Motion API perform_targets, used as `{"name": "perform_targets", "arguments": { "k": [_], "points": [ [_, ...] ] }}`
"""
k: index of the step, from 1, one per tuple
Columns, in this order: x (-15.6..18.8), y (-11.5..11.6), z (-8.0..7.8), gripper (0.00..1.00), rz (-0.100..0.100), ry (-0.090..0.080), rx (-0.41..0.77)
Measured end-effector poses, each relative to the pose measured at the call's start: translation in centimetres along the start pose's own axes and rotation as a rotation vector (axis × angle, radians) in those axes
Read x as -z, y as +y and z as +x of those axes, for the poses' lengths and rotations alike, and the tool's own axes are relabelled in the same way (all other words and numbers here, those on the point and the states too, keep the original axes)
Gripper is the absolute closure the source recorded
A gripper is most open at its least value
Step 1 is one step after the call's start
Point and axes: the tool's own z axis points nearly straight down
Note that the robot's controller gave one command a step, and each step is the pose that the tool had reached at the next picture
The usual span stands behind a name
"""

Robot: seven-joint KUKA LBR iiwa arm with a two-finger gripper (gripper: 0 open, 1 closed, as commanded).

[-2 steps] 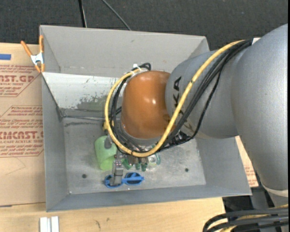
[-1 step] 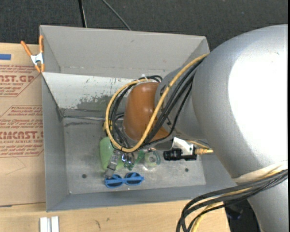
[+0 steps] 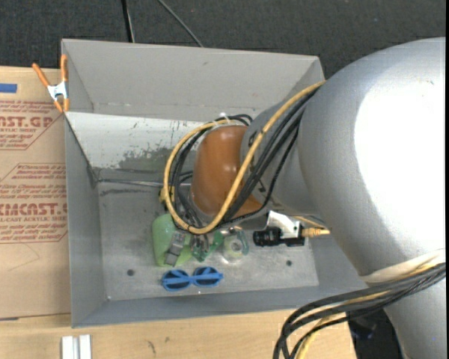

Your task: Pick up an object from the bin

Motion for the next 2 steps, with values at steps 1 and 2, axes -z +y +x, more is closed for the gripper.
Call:
{"name": "perform_targets", "arguments": {
  "k": [1, 2],
  "points": [
    [8.8, 0.8, 0.2, 1.0, 0.02, 0.039, 0.0],
    [17.8, 1.4, -1.4, 1.0, 0.019, 0.037, 0.021]
  ]
}}
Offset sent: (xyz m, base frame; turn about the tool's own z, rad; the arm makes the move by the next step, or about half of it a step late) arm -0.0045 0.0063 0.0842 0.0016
